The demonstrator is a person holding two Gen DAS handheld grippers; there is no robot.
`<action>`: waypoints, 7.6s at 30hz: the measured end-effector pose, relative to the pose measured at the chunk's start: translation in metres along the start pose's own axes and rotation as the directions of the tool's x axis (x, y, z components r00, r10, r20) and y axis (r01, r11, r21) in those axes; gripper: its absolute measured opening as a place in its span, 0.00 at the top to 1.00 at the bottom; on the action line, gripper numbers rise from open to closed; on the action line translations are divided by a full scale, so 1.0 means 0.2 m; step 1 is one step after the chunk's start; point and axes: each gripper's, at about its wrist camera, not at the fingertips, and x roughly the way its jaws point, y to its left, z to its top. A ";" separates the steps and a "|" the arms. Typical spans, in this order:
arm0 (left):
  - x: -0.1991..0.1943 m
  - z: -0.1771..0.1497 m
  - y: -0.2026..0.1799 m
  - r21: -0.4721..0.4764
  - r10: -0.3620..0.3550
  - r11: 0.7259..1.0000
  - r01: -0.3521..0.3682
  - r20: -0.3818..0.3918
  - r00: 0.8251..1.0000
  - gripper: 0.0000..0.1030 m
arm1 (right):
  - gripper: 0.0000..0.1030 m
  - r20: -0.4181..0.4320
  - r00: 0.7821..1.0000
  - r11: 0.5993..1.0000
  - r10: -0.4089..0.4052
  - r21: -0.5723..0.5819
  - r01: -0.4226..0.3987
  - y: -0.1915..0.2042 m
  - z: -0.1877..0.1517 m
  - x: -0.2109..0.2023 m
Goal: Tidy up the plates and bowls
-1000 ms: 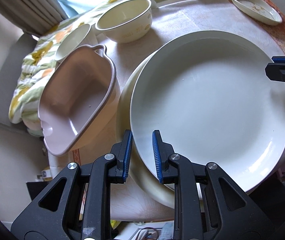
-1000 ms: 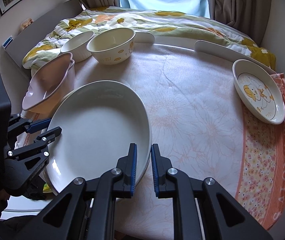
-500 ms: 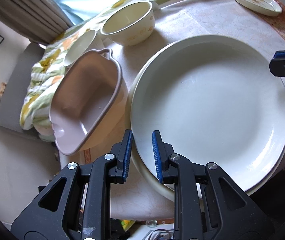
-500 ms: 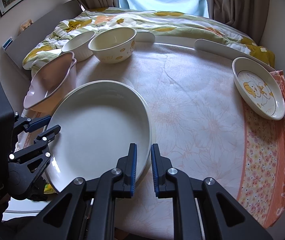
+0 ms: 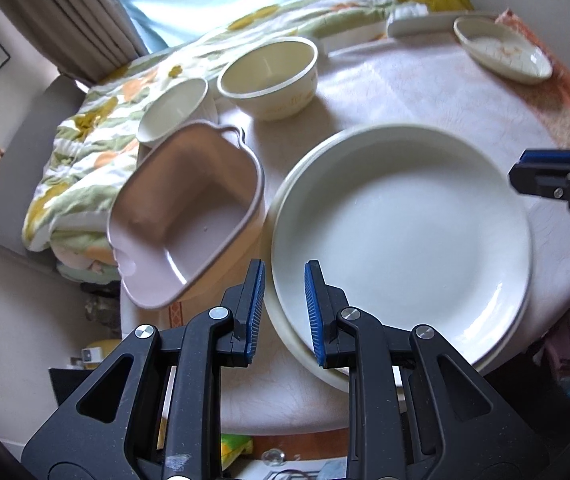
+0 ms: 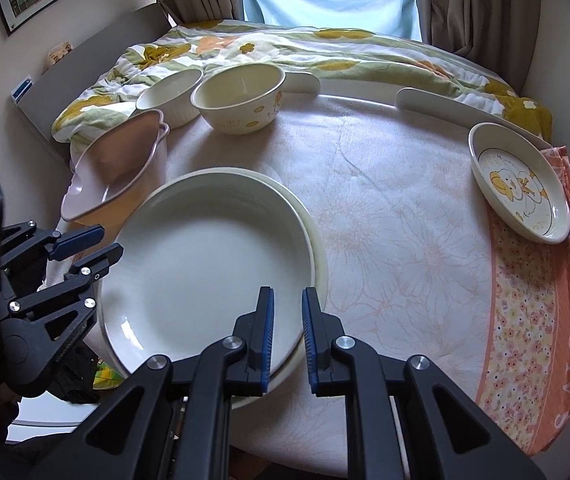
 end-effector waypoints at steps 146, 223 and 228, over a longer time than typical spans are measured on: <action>0.19 -0.06 0.07 -0.309 -0.226 0.933 0.187 -0.096 0.969 0.83 | 0.89 -0.011 0.999 0.999 0.050 0.004 -0.050 -0.11 0.02 0.13; -0.02 -0.24 0.87 -0.752 -0.177 0.633 0.185 0.092 0.980 0.00 | 0.00 -0.063 0.962 0.930 0.267 -0.245 -0.274 0.26 0.59 0.15; 0.18 -0.22 0.93 -0.762 -0.254 0.613 0.211 0.064 0.965 0.01 | 0.00 -0.132 0.956 0.935 0.264 -0.210 -0.287 0.42 0.68 0.35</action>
